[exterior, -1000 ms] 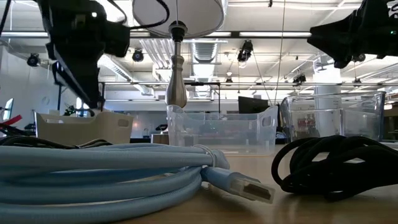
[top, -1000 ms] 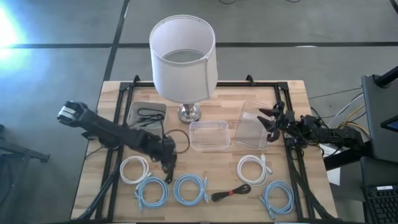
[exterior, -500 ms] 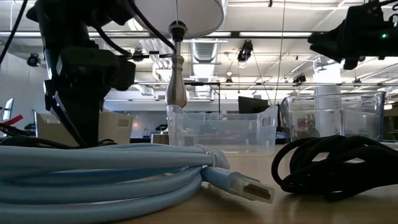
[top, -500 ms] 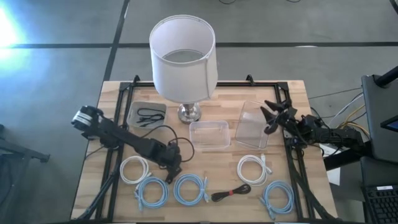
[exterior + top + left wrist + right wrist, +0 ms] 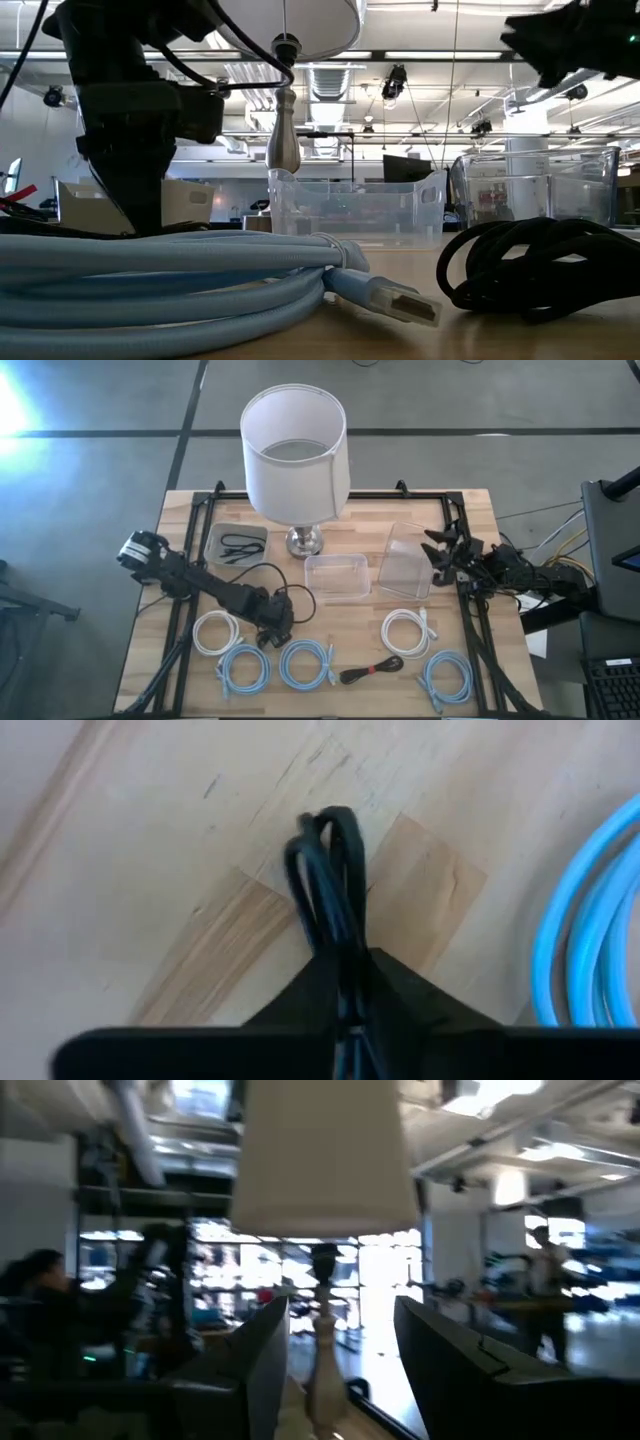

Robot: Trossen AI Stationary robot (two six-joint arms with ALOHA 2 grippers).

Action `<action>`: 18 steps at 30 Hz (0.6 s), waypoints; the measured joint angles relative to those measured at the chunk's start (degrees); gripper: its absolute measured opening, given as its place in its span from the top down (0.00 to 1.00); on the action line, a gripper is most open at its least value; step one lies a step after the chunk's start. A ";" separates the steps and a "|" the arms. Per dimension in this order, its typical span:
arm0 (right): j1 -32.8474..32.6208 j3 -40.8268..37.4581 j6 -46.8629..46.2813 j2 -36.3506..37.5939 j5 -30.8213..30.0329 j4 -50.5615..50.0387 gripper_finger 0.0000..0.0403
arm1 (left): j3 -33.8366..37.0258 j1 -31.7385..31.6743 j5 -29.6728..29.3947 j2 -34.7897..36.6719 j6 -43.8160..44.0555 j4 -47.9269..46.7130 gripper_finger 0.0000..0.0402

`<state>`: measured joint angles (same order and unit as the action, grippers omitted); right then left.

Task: Pick & Place USB Port
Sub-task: Put the left black USB cable into the gray bin

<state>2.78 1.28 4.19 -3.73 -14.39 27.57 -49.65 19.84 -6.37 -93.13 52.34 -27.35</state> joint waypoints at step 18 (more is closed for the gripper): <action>-0.43 17.75 -7.52 -37.41 11.54 -0.10 0.56 | -7.87 -0.04 -17.88 17.09 -1.07 -27.93 0.94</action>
<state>2.35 19.03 -3.33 -41.13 -2.85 27.47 -57.52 19.79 -24.25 -76.04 51.27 -55.29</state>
